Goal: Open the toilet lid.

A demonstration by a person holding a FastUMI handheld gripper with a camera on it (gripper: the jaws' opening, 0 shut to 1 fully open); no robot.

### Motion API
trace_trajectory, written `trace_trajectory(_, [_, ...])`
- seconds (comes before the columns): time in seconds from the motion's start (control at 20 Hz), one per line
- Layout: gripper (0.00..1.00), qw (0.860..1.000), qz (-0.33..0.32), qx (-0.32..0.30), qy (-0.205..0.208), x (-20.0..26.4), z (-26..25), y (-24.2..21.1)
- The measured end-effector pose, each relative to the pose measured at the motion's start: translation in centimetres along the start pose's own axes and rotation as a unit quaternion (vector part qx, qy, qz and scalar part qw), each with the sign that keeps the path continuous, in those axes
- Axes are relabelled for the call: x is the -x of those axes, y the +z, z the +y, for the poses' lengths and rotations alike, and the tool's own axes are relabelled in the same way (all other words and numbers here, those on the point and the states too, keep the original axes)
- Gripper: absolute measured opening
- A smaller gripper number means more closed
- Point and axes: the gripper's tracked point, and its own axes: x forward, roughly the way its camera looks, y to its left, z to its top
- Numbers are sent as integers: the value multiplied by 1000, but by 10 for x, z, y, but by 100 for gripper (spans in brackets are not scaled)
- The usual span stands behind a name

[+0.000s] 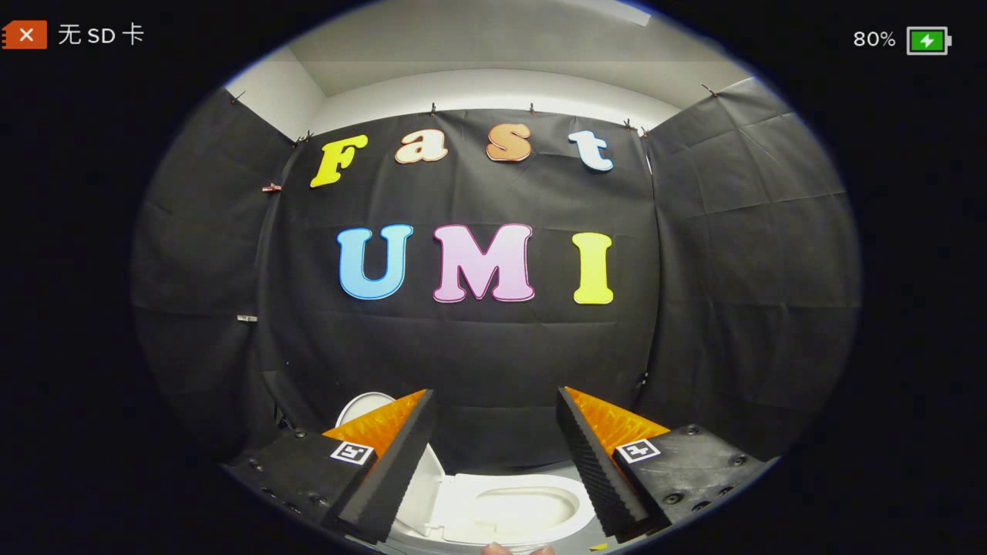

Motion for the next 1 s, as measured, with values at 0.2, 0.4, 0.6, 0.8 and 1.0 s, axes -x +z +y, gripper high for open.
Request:
trace_trajectory(0.2, [98,1000,-1,1,1,1,1,1])
trace_trajectory(0.4, [98,1000,3,-1,2,2,1,-3])
trace_trajectory(0.6, [98,1000,1,-1,3,1,2,-1])
trace_trajectory(0.8, [98,1000,1,0,3,1,3,-1])
trace_trajectory(1.0, [98,1000,2,0,4,1,4,-2])
